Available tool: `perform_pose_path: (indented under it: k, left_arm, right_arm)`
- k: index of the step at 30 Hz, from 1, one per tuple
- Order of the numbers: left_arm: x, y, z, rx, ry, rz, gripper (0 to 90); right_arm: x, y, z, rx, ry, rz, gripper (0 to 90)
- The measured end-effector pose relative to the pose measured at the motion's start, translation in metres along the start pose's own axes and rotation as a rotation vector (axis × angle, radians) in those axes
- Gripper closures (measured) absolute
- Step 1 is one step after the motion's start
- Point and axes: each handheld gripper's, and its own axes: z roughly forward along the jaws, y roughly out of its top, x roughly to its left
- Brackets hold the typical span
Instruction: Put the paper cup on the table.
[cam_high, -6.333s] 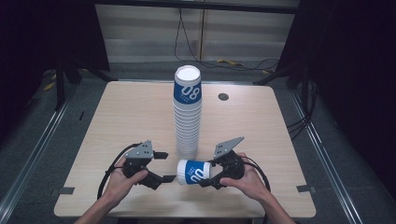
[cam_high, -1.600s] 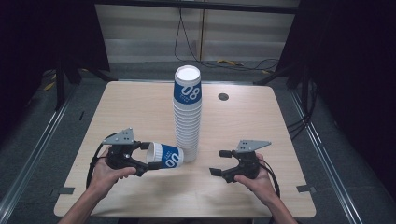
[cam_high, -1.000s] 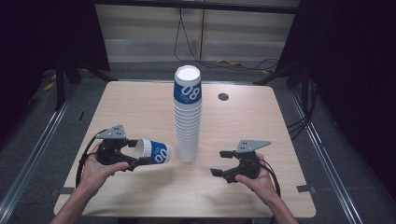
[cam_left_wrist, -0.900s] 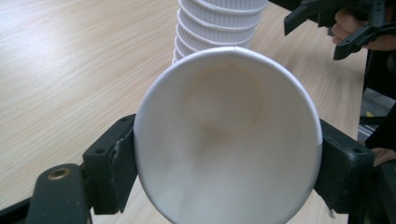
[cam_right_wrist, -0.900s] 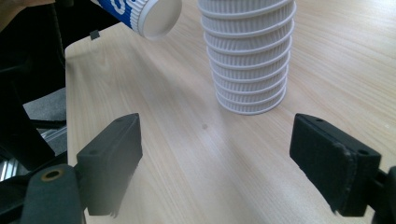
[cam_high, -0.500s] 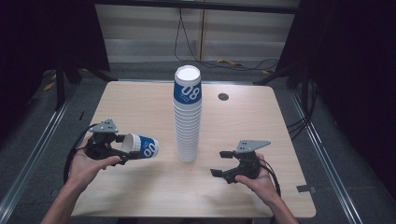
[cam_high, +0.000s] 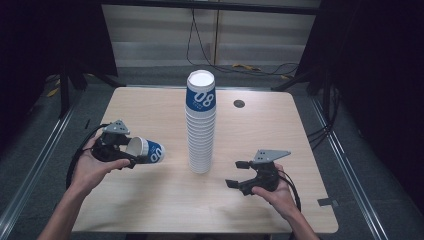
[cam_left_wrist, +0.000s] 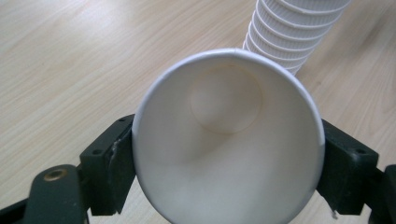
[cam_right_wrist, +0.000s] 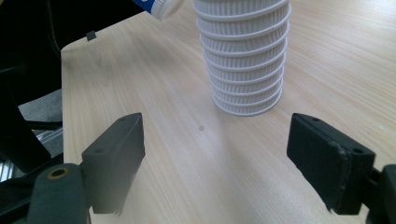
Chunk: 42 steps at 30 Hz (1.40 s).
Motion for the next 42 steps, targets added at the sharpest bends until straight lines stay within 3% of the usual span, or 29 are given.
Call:
perform_pose_path:
  k: [3,6,16,20,25,27,31,35,42]
  left_arm:
    - [0.003,0.004,0.0,0.065,0.026,0.022,18.7]
    - [0.004,0.006,0.001,0.085,0.022,0.023,18.7]
    - [0.02,0.011,0.003,0.149,0.09,0.03,17.9]
    - [0.027,0.01,0.01,0.21,0.118,0.038,17.9]
    - [0.032,0.012,0.013,0.237,0.101,0.029,17.7]
    - [0.032,0.015,0.017,0.273,0.111,0.039,17.7]
    - [0.032,0.017,0.022,0.289,0.099,0.043,17.7]
    - [0.026,0.019,0.03,0.342,0.11,0.082,17.6]
    - [0.027,0.021,0.039,0.373,0.108,0.086,17.1]
  right_arm:
    - [0.001,0.0,-0.001,-0.005,0.0,-0.001,21.9]
    - [0.0,0.0,-0.002,-0.007,-0.001,0.0,21.9]
    - [0.001,0.0,0.001,0.003,0.004,0.002,20.6]
    - [0.001,0.0,0.002,0.011,0.007,0.0,19.9]
    - [0.001,-0.001,0.002,0.009,0.005,0.001,19.9]
    - [0.0,-0.001,0.001,0.004,0.0,0.005,20.3]
    - [0.0,0.0,0.0,-0.011,-0.006,0.009,20.7]
    - [0.0,-0.001,-0.001,-0.008,-0.006,0.005,20.6]
    - [0.001,-0.001,0.0,0.001,-0.003,0.006,20.5]
